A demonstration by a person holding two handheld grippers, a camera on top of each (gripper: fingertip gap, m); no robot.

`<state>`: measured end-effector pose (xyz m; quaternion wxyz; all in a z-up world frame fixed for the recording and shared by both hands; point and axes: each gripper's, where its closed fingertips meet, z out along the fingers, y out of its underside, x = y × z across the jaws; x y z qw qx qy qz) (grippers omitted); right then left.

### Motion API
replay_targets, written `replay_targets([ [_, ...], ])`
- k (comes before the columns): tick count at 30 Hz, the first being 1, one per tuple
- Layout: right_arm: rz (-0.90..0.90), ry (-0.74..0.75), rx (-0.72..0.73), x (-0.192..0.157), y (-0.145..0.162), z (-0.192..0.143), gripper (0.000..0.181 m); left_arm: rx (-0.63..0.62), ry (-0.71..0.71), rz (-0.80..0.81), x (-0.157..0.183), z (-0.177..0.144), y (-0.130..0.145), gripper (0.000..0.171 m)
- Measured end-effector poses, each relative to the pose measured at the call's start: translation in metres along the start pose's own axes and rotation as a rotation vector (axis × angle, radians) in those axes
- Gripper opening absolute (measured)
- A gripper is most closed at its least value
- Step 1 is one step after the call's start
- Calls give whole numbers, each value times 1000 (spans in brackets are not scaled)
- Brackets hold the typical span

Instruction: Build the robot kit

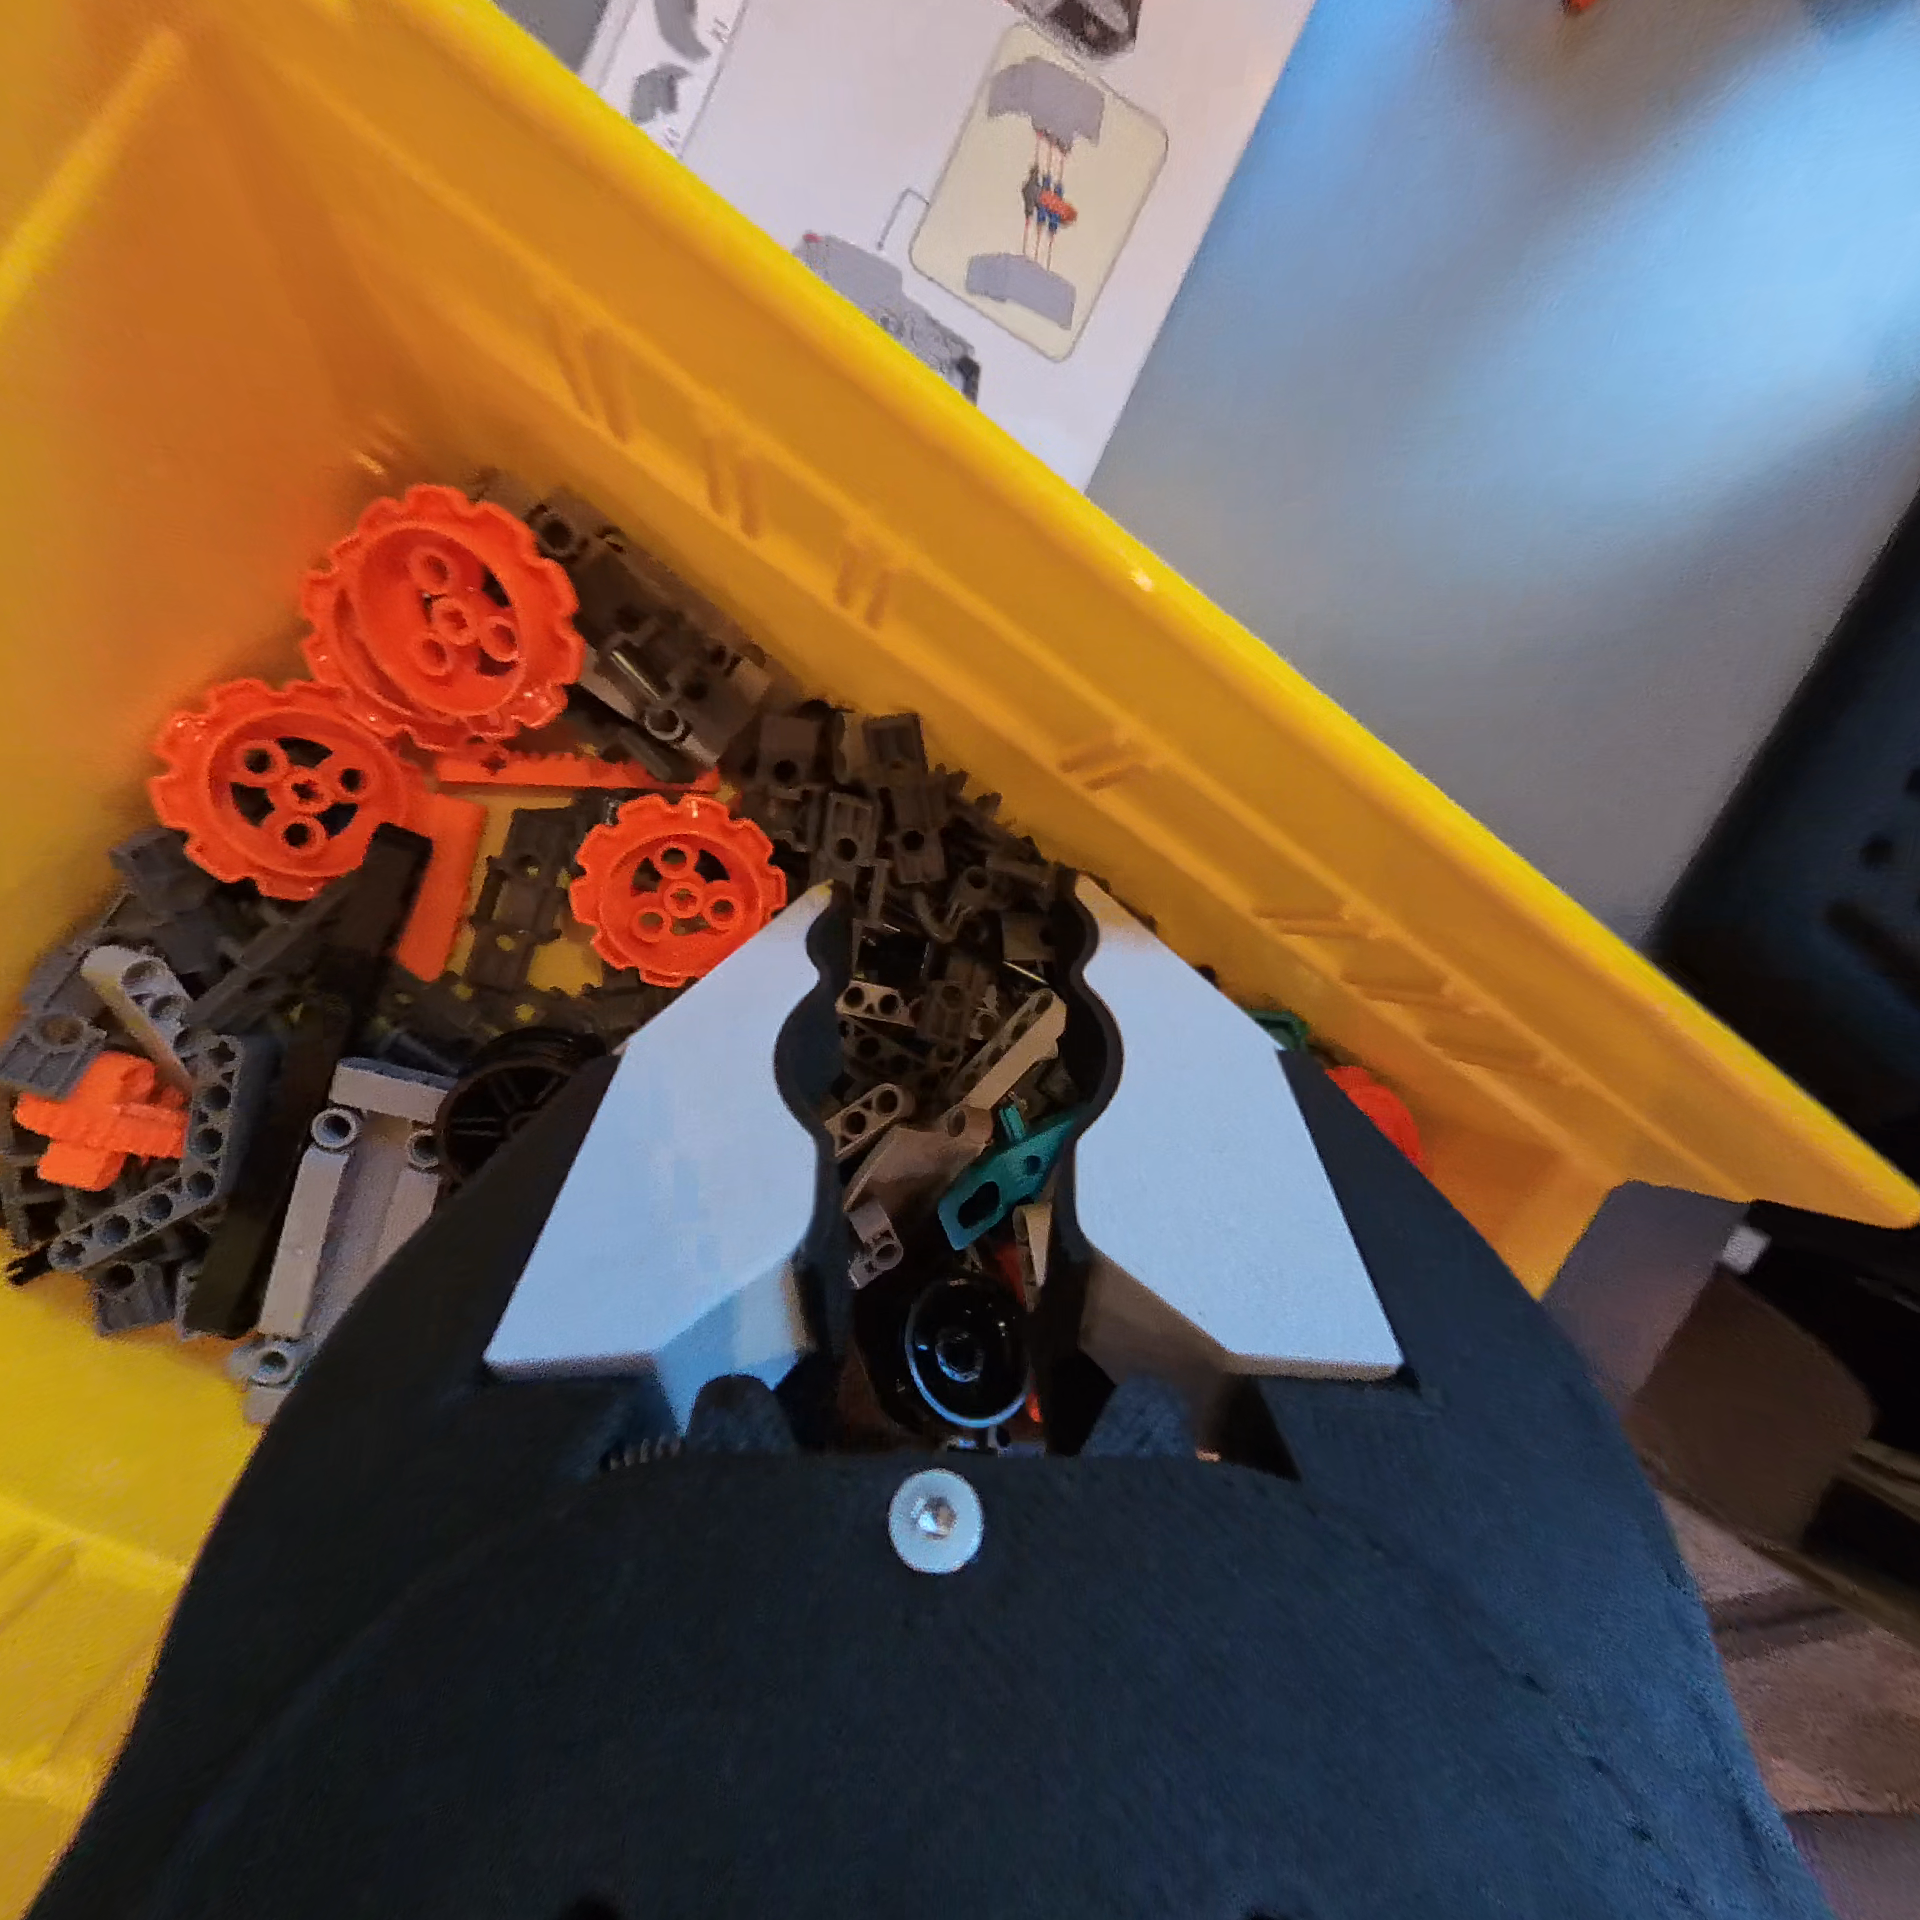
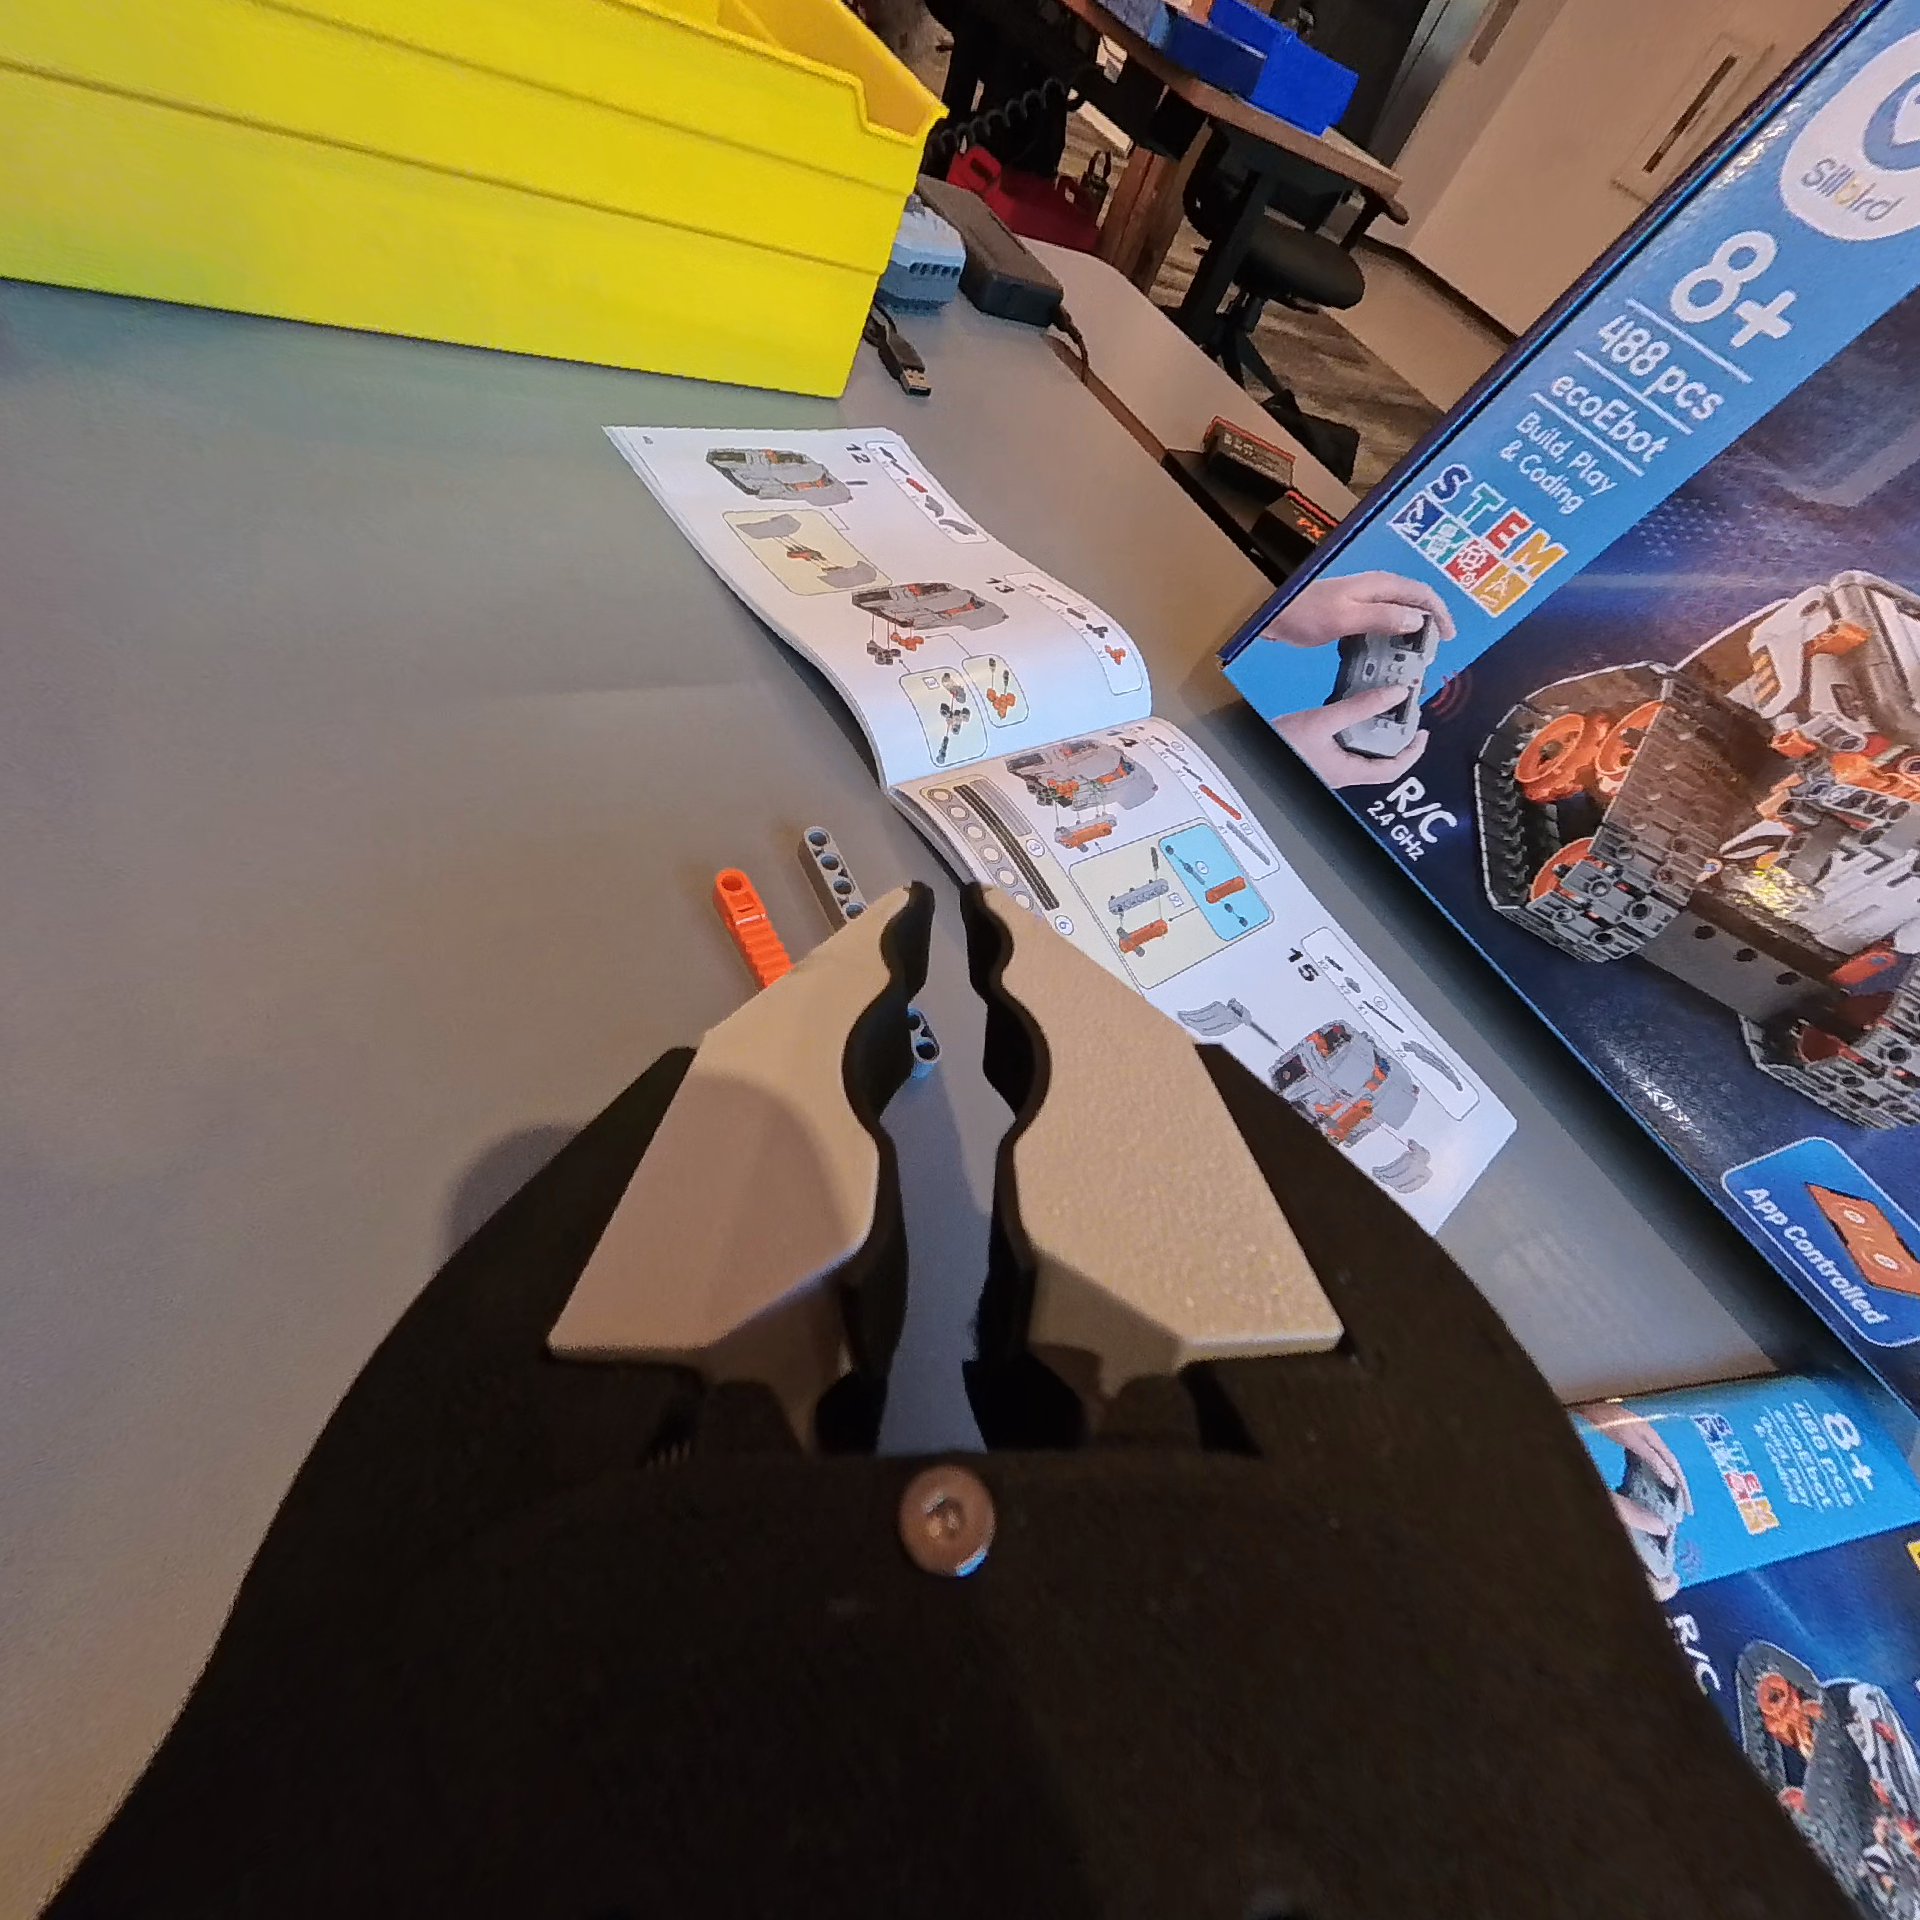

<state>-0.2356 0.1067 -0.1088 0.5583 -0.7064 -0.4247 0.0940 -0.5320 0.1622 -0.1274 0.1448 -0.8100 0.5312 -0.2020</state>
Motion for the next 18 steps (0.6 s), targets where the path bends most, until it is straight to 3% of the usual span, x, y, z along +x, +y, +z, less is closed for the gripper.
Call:
replay_targets([
  [3, -10, 8, -3, 0, 0, 0, 3, -47, -52, 58, -1, 10, 6, 47],
  [6, -8, 12, -12, 1, 2, 1, 3, -134, -196, 129, -15, 14, 15, 52],
  [10, 2, 15, -19, 3, 5, 2, 3, -207, -340, 184, -33, 14, 24, 45],
  [15, 5, 15, -30, 3, 8, 3, 3, -161, -366, 102, -49, 7, 26, 31],
  [17, 4, 14, -35, 2, 9, 4, 3, -131, -419, 65, -60, -3, 26, 11],
  [18, 4, 12, -37, 2, 10, 4, 3, -118, -446, 43, -65, -8, 27, 13],
])
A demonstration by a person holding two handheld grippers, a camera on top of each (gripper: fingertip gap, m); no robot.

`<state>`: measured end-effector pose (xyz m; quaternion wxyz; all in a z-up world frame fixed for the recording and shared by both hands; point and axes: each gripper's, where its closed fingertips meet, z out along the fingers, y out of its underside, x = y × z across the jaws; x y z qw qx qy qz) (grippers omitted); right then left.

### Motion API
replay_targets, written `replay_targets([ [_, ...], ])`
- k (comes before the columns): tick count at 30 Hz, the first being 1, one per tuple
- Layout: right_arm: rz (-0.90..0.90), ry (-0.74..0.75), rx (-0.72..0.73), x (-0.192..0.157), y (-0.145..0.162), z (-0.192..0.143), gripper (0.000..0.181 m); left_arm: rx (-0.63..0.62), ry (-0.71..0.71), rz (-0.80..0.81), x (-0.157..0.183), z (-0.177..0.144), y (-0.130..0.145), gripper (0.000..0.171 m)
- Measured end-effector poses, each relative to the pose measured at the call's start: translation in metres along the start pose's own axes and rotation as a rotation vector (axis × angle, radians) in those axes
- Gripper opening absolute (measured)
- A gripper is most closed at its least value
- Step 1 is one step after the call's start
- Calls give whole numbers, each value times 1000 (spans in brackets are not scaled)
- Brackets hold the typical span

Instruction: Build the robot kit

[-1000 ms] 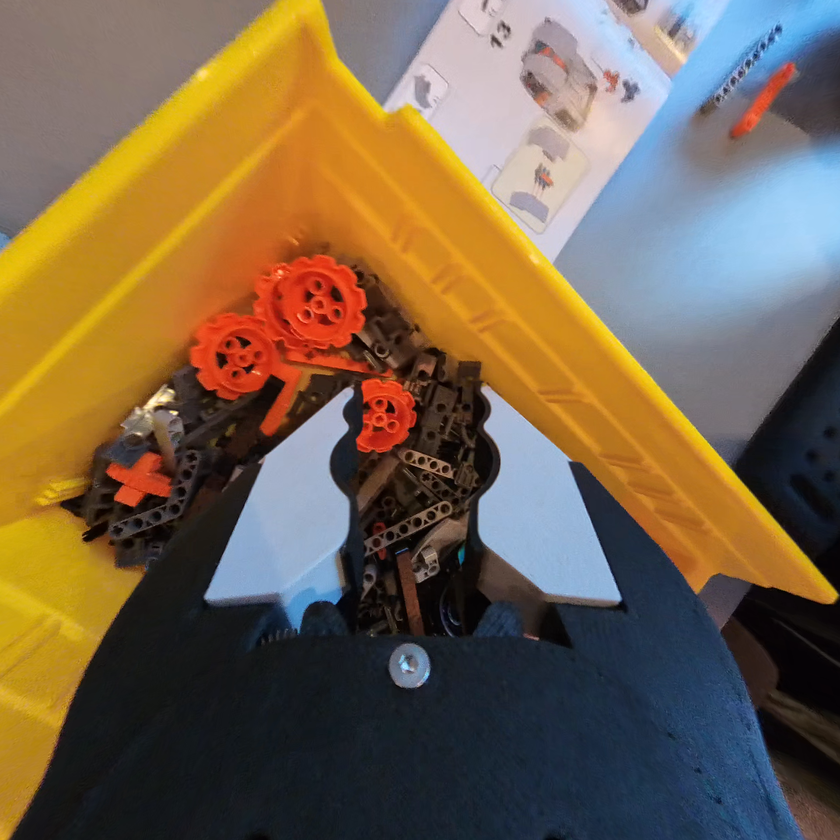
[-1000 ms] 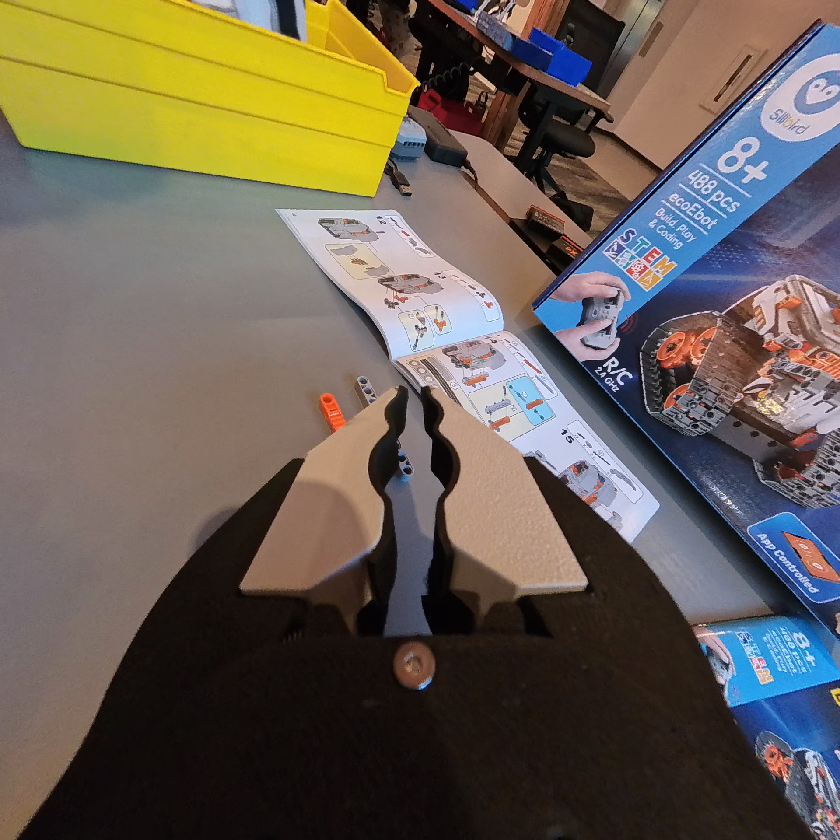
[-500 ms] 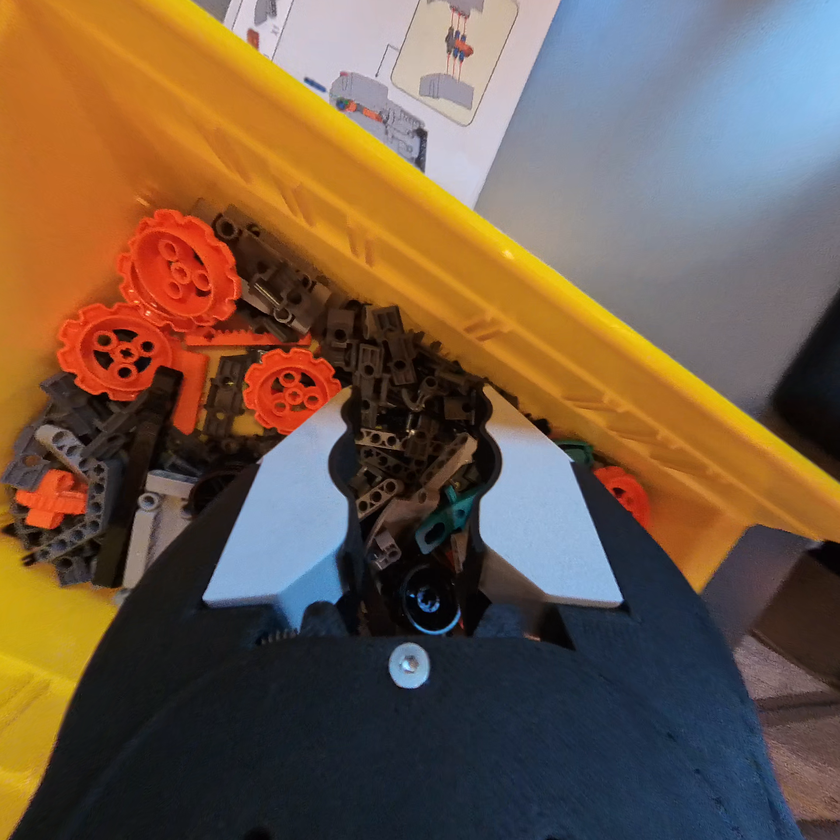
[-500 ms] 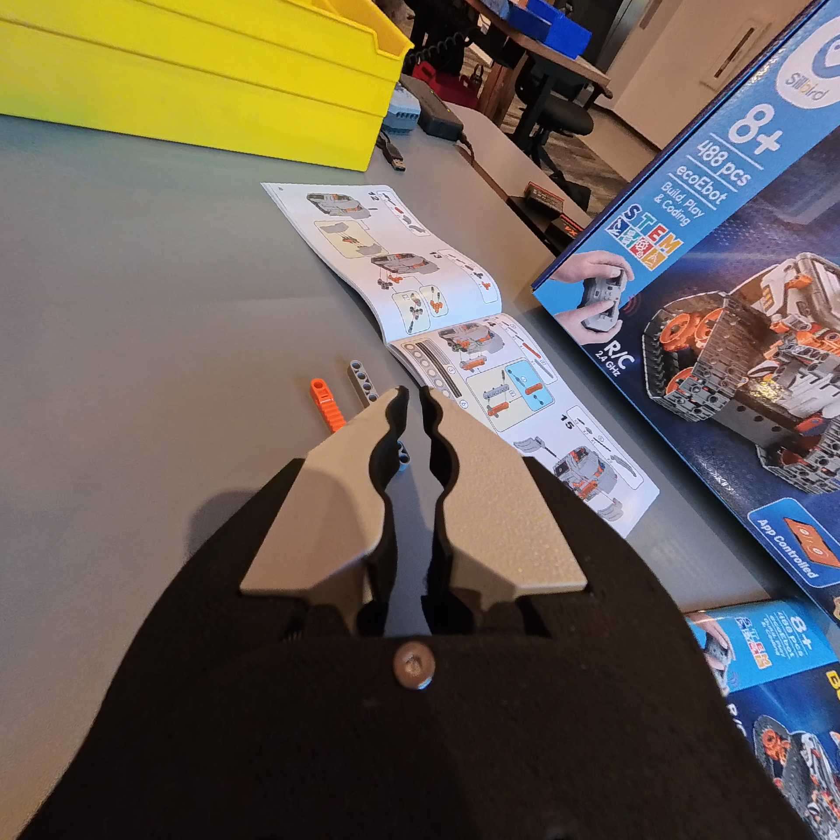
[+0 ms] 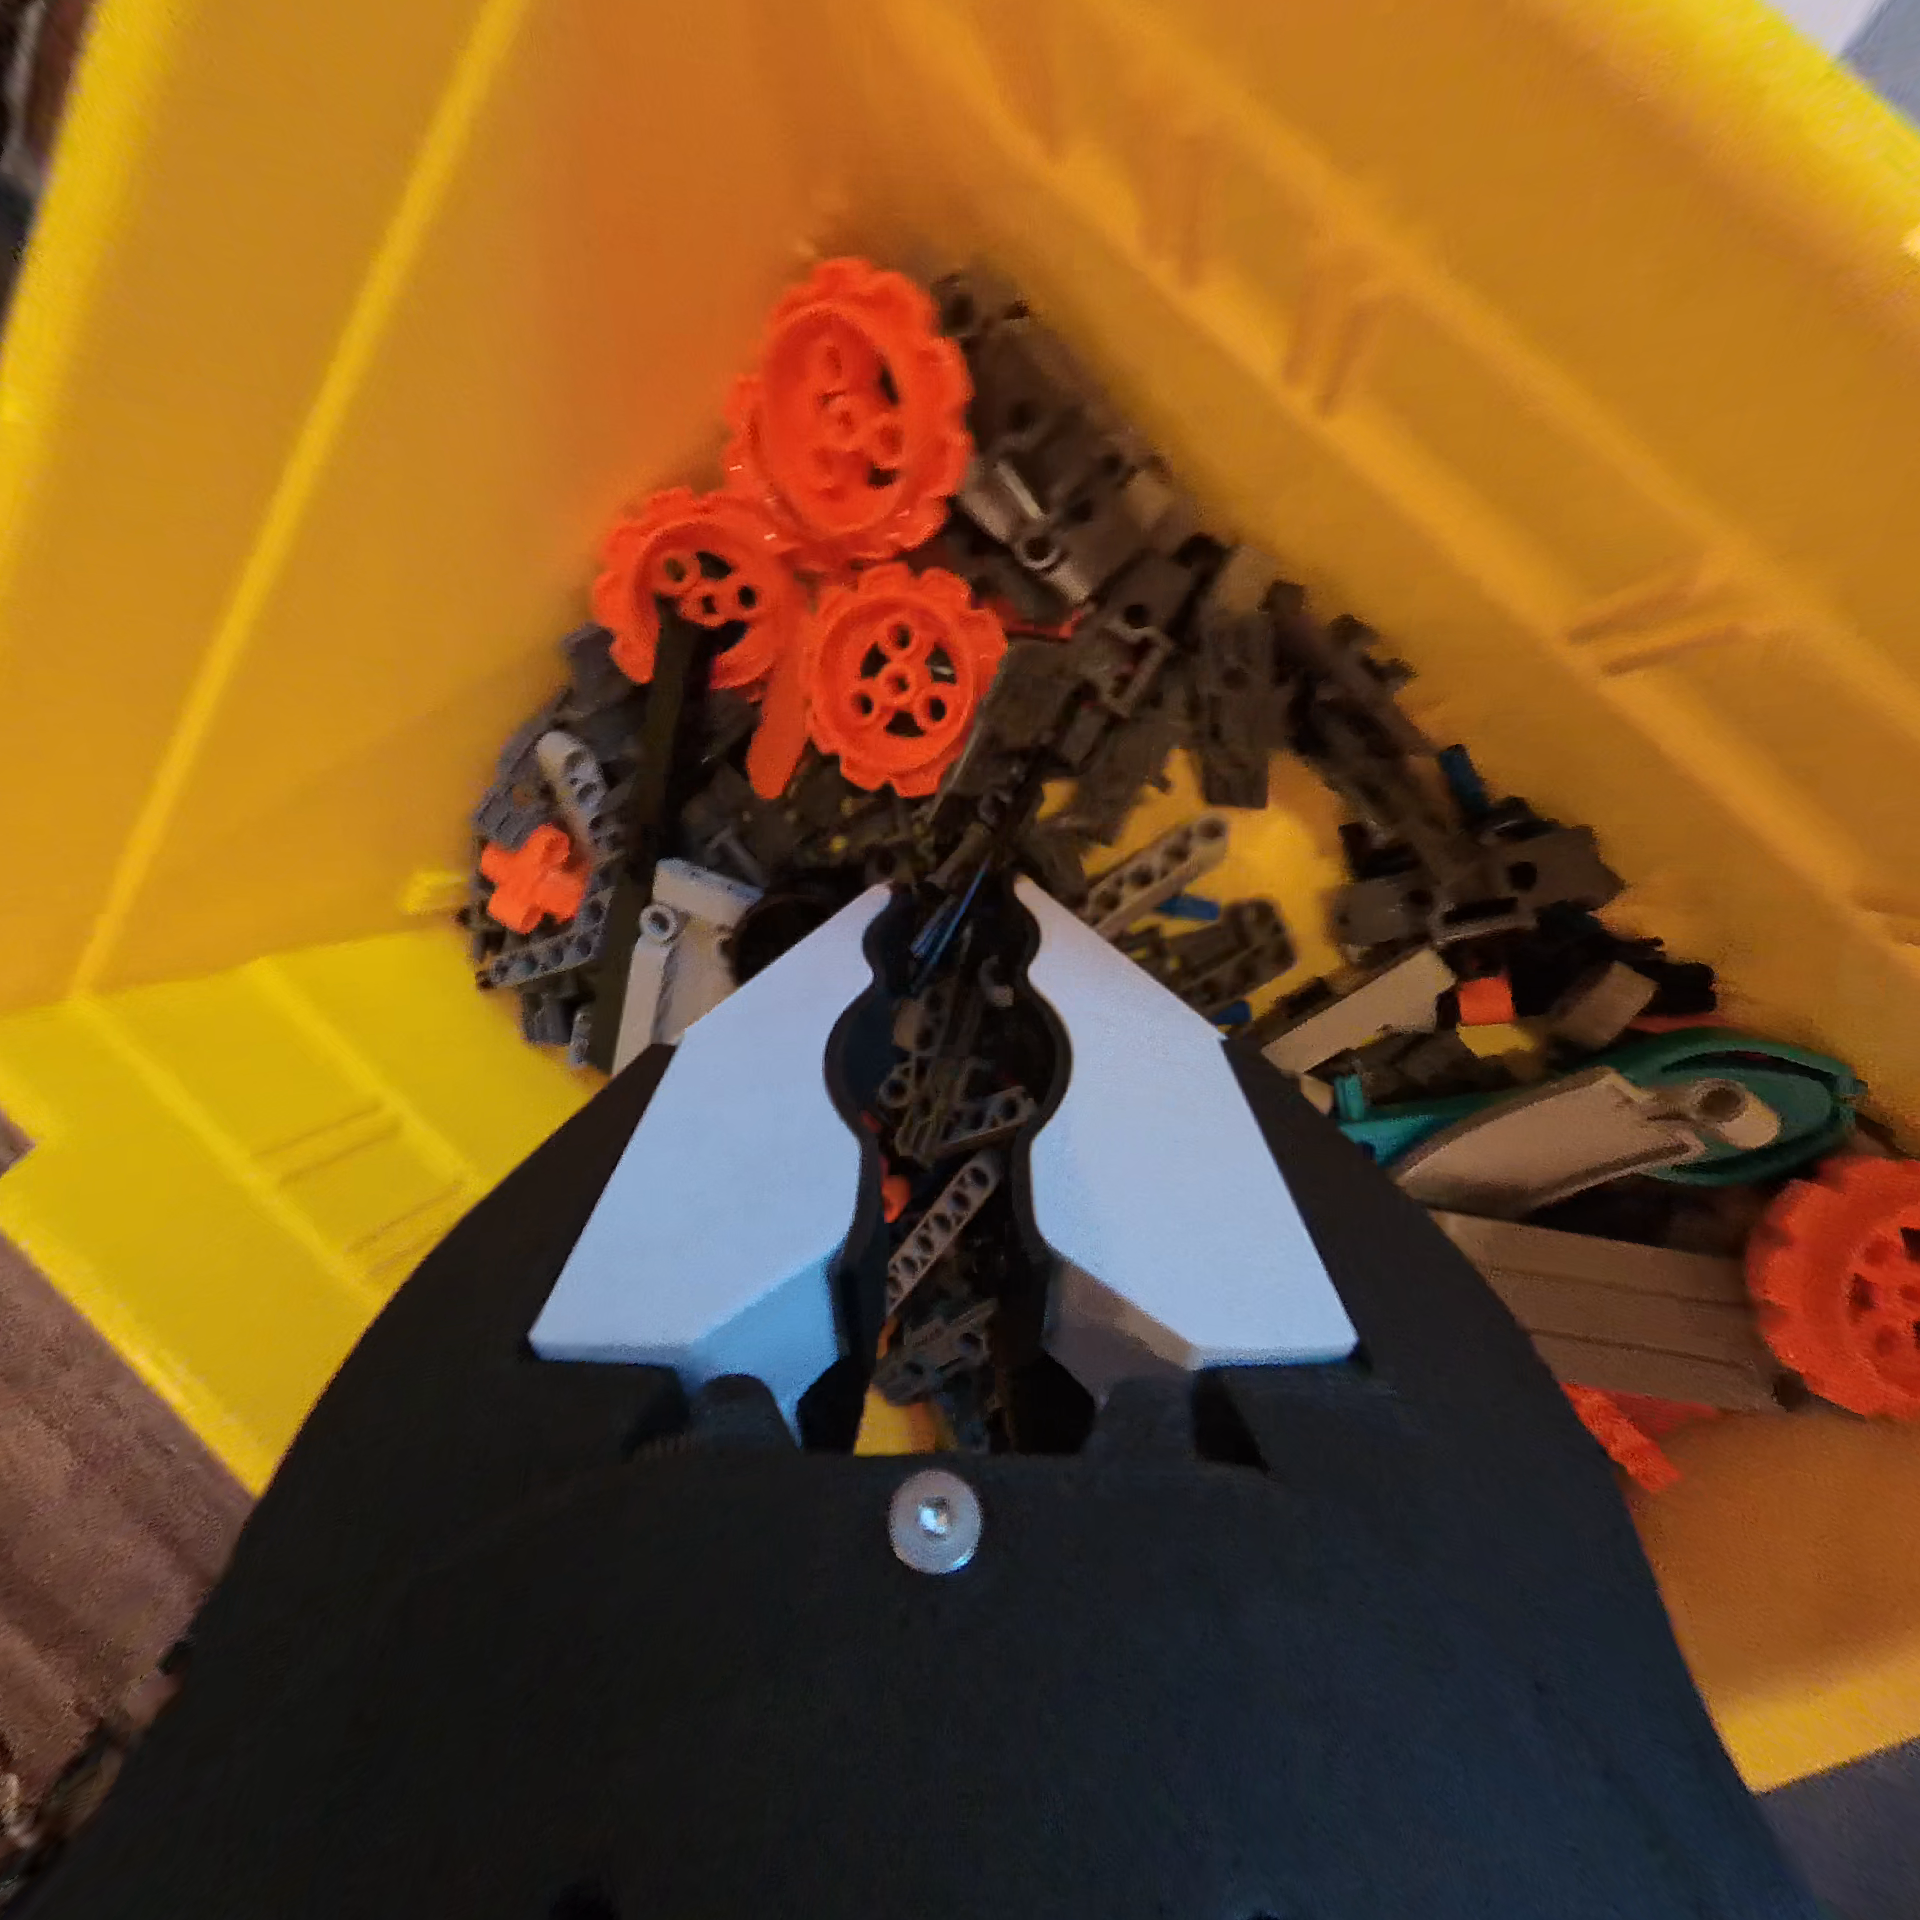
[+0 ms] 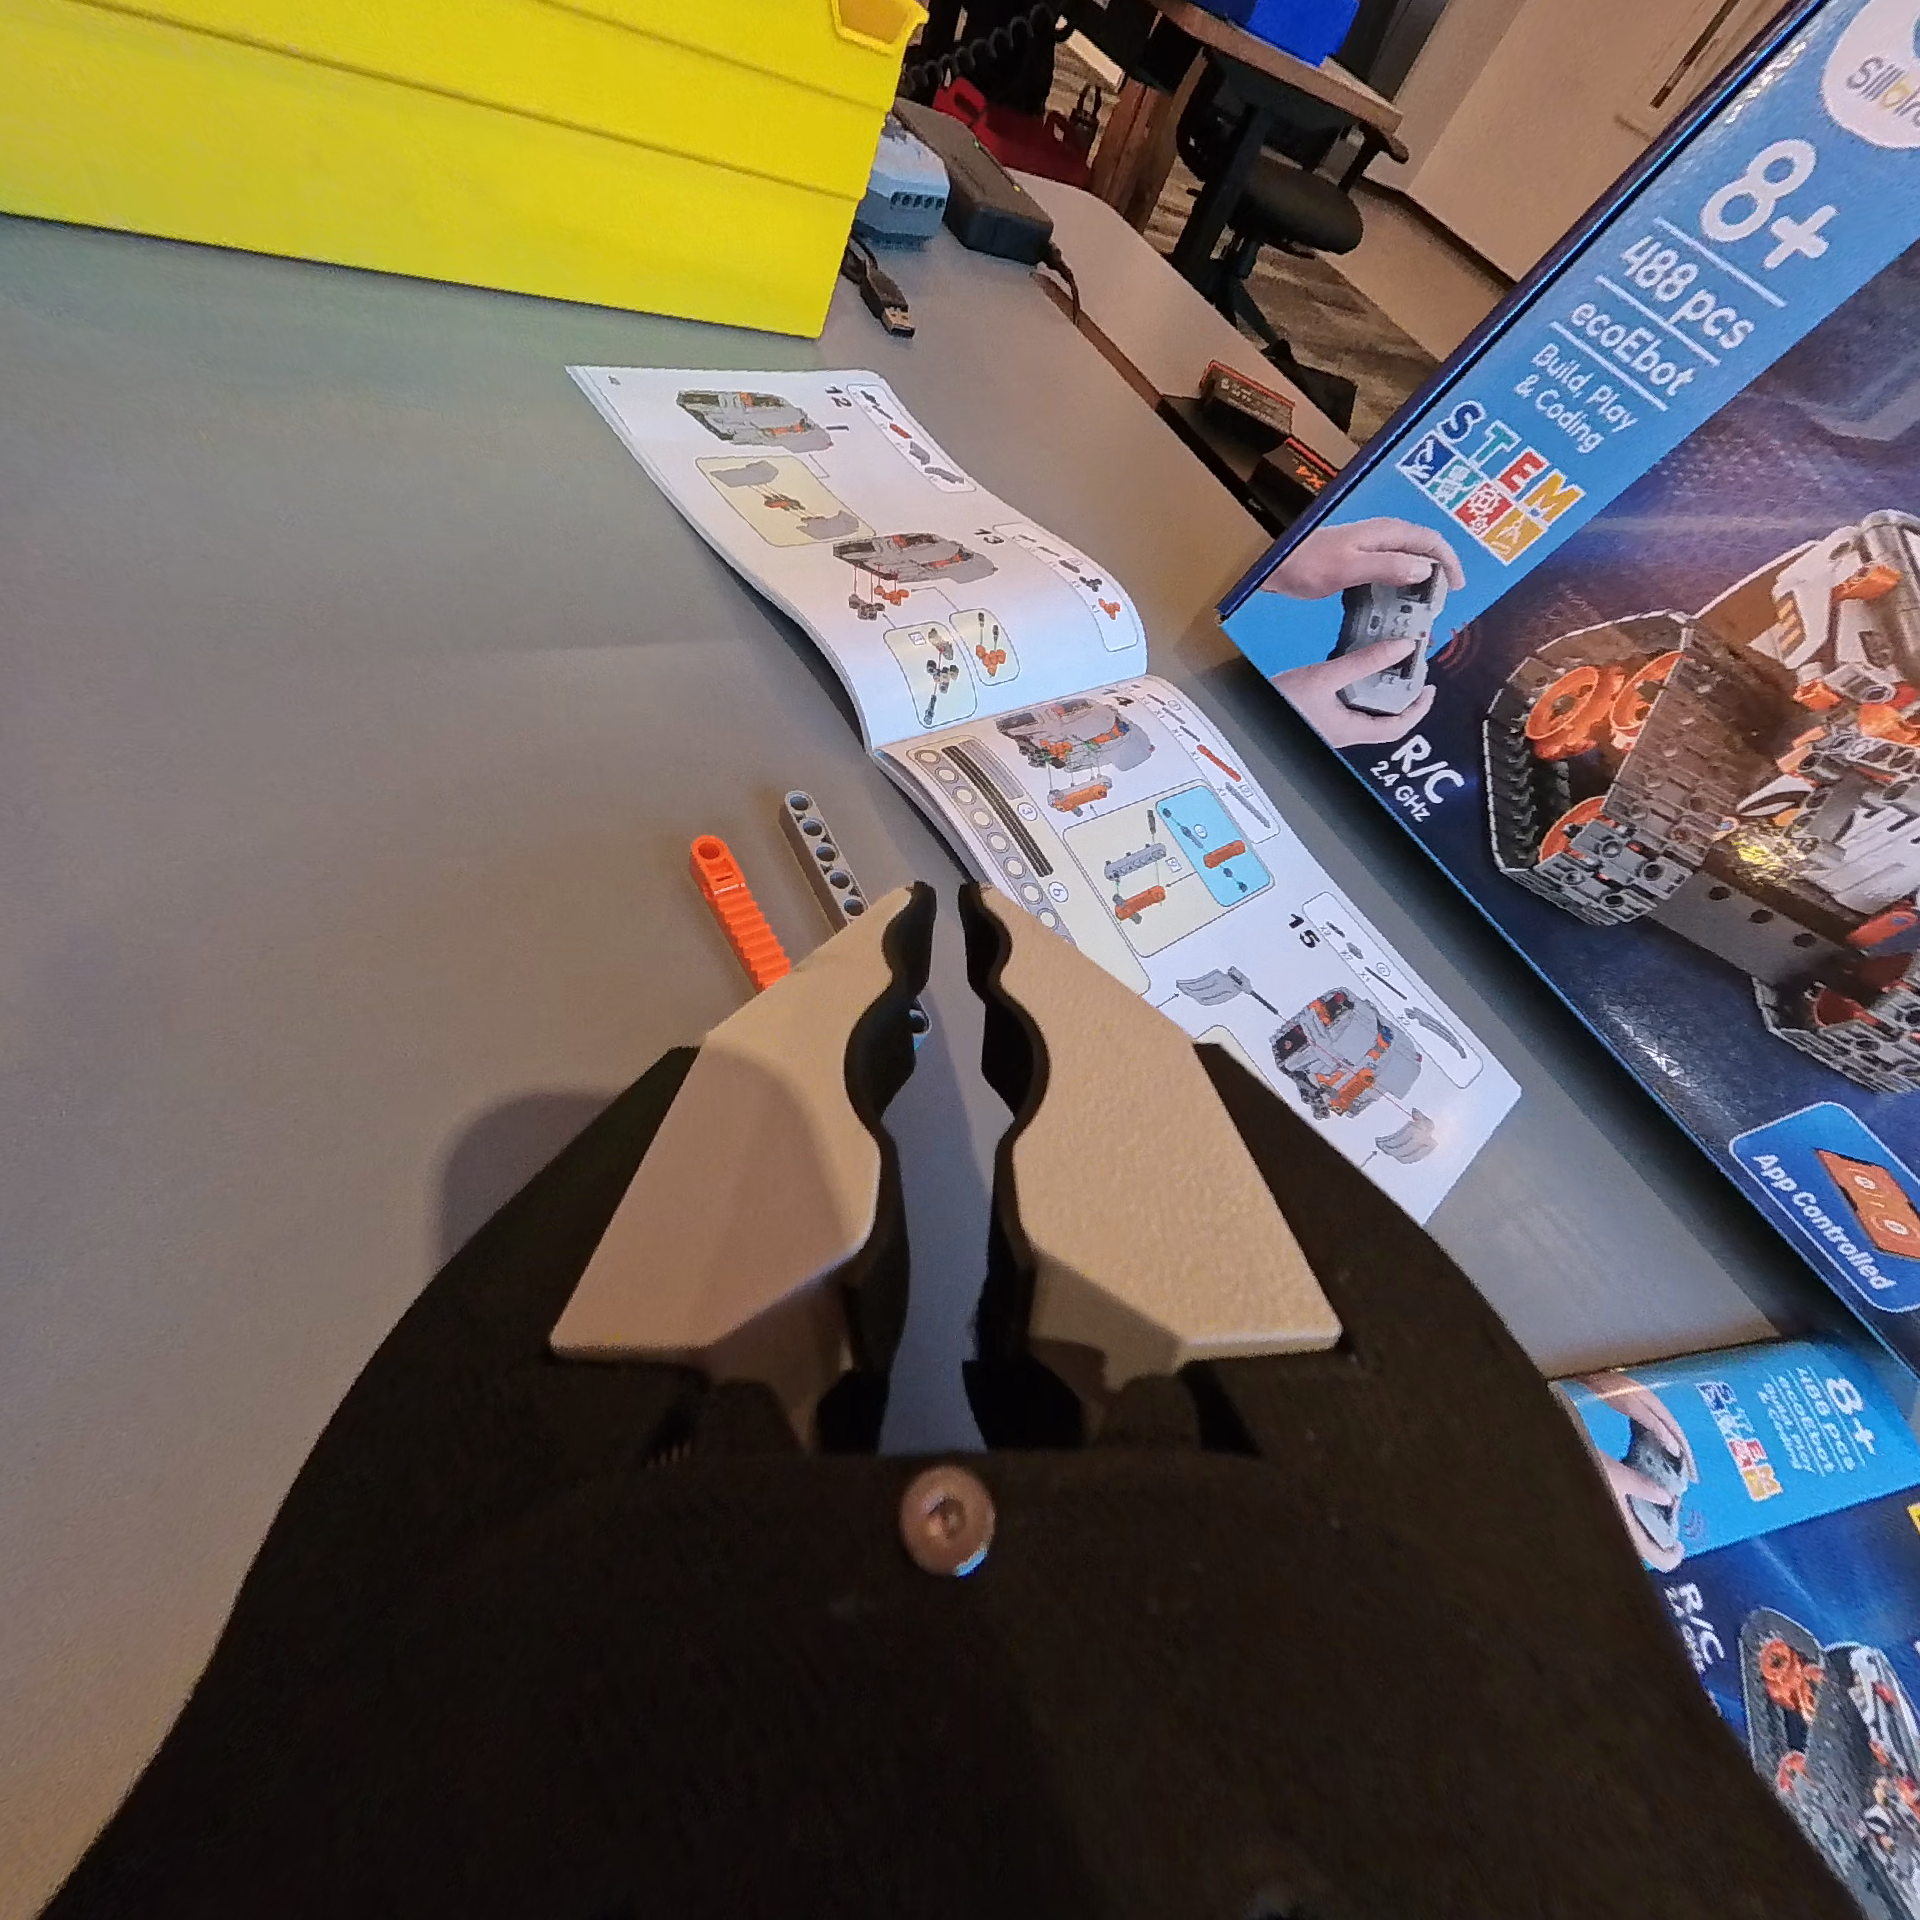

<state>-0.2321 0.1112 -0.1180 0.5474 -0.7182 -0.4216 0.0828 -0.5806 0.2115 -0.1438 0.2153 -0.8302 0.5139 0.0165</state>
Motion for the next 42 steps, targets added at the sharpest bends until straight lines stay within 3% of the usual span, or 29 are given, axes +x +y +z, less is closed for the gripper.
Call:
replay_targets([
  [5, 1, -6, -10, -1, 2, 2, 3, 88, 91, -114, 5, -16, -2, 14],
  [9, -2, -9, -16, -2, 3, 3, 3, 192, 257, -105, 35, -35, -12, 22],
  [14, -5, -8, -20, -2, 4, 4, 3, 236, 498, -53, 82, -67, -4, 36],
  [16, -8, -8, -21, -3, 4, 4, 3, 256, 474, -22, 84, -78, 4, 47],
  [21, -10, -13, -21, -4, 3, 4, 3, 86, 377, 92, 90, -71, 49, 81],
  [25, -21, -11, -26, -5, 3, 4, 3, 96, 377, 185, 104, -66, 51, 81],
  [37, -39, -13, -46, -6, 6, 5, 3, 35, 285, 254, 106, -38, 44, 89],
  [40, -38, -25, -46, -8, 6, 6, 3, 41, 264, 236, 102, -37, 43, 83],
  [42, -43, -30, -42, -10, 4, 6, 3, 53, 239, 220, 95, -36, 41, 70],
])
